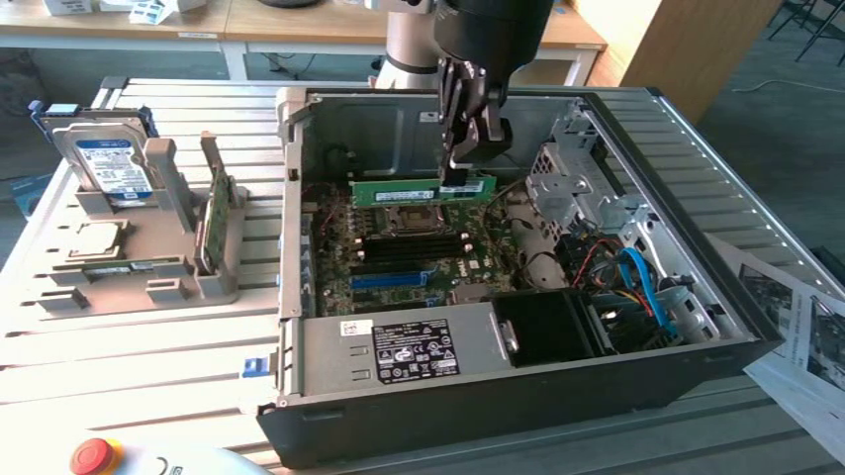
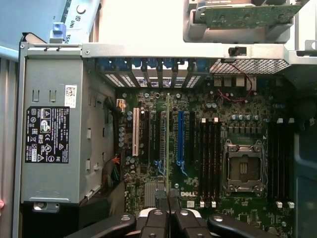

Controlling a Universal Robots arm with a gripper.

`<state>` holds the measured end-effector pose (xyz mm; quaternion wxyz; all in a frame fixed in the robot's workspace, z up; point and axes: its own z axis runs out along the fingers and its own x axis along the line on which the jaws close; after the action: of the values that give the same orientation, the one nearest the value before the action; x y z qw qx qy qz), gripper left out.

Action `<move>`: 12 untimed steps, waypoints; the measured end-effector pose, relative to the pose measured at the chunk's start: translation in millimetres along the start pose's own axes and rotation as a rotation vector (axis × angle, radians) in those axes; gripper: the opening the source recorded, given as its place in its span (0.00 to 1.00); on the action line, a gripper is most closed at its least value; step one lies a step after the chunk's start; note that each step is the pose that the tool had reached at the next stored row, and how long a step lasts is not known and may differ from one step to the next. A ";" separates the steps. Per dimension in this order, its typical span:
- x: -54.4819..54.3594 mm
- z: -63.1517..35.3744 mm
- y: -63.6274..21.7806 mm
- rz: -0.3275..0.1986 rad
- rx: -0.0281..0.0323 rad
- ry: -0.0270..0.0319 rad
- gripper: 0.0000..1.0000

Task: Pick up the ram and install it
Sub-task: 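Pick up the ram and move it above insertion slot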

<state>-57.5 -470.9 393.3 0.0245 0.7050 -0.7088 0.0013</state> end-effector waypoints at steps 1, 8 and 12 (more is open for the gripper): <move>0.0 0.0 0.0 0.000 0.0004 -0.0003 0.12; 0.1 -0.1 0.0 0.000 0.0047 -0.0046 0.12; 0.3 0.0 0.0 0.000 0.0094 -0.0099 0.12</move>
<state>-57.5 -471.2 393.3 0.0177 0.7051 -0.7089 0.0011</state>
